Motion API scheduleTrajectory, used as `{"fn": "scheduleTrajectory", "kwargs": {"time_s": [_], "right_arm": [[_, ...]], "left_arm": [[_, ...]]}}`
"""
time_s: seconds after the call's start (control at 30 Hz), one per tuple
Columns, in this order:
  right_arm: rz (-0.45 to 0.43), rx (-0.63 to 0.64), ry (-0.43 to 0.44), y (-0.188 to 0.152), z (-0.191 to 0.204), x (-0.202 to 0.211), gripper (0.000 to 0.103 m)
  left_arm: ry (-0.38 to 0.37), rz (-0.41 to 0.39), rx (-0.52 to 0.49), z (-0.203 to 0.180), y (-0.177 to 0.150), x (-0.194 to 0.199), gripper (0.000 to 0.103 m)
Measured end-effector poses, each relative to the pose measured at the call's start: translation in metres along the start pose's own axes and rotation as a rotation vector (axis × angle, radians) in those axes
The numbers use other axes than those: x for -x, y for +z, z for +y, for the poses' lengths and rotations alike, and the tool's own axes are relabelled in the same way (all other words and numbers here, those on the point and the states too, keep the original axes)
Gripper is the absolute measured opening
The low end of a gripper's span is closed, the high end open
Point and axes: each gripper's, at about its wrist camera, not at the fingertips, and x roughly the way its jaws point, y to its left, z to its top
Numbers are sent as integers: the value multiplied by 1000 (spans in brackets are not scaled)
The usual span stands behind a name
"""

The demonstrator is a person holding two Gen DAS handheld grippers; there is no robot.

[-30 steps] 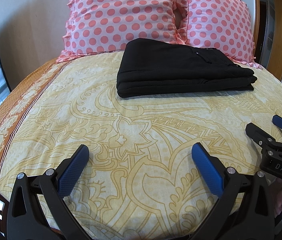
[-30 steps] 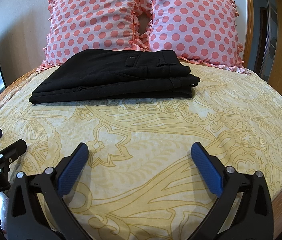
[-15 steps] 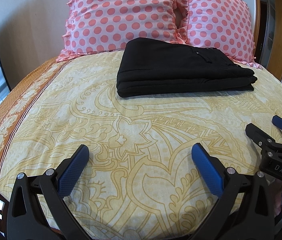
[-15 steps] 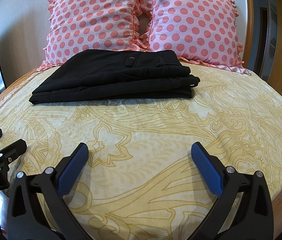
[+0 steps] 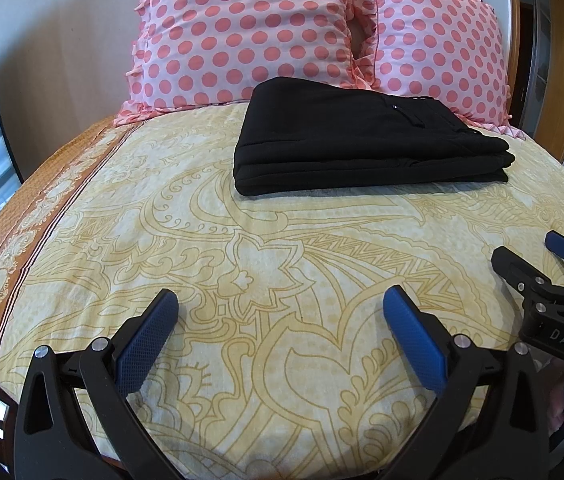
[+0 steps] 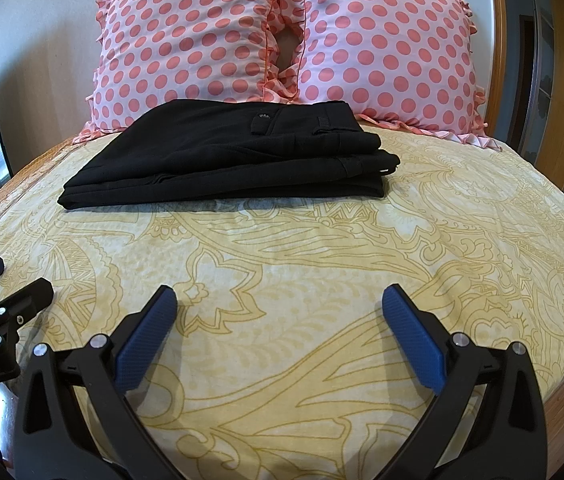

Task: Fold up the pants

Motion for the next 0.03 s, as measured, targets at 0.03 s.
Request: {"fn": "scheduleTrajectory", "kwargs": {"time_s": [0.03], "right_arm": [[0,0,0,0,0,0,101]], "left_arm": [[0,-1,0,0,1,0,102]]}}
